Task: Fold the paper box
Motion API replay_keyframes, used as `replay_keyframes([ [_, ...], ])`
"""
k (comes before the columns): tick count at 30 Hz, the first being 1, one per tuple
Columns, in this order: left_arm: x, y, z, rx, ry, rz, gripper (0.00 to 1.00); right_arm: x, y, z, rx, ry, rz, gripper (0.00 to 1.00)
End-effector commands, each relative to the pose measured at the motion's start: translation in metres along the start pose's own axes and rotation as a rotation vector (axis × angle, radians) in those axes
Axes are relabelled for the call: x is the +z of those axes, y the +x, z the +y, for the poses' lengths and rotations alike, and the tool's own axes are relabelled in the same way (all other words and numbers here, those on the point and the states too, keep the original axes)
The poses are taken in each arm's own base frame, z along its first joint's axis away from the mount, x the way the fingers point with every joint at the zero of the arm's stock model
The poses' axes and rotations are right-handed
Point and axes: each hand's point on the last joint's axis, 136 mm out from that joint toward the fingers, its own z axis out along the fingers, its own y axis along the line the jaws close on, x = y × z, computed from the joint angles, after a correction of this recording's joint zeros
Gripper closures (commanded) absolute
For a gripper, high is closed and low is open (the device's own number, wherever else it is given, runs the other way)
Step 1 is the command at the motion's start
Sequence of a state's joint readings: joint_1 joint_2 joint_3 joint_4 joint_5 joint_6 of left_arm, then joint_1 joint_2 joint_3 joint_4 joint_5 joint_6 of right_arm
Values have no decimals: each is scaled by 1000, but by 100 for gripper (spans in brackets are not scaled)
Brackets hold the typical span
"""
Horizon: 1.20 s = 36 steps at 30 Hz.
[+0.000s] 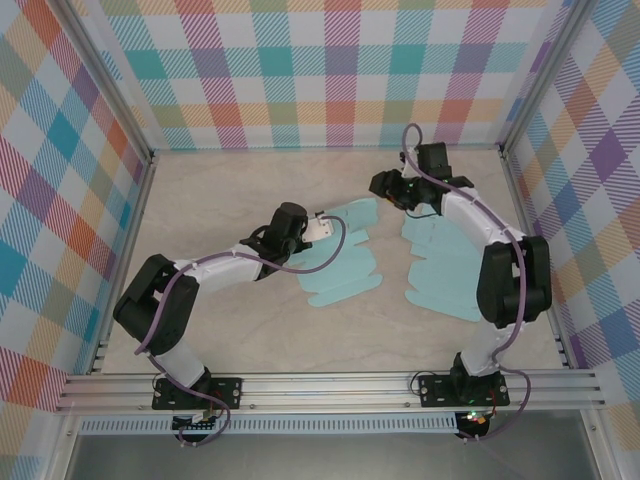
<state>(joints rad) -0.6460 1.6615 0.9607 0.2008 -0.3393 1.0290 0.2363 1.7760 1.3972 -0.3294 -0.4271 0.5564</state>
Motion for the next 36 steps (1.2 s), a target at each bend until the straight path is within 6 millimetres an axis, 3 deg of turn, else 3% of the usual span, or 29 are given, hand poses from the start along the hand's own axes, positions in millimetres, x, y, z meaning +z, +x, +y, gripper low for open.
replay_keyframes([
  [1, 1, -10, 3, 27, -54, -21, 100, 13, 7, 7, -65, 27, 67, 50],
  [11, 1, -11, 7, 32, -89, -24, 100, 44, 15, 11, -138, 98, 166, 47],
  [22, 9, -17, 4, 37, -117, -25, 100, 59, 43, 23, -70, -12, 225, 47],
  [29, 7, -28, 1, 51, -126, -55, 100, 67, 37, 29, -32, -52, 211, 56],
  [33, 4, -33, -1, 51, -125, -76, 100, 68, 36, 30, -21, -64, 201, 73],
  [36, 2, -39, -2, 49, -127, -96, 100, 66, 39, 27, -11, -57, 195, 77],
])
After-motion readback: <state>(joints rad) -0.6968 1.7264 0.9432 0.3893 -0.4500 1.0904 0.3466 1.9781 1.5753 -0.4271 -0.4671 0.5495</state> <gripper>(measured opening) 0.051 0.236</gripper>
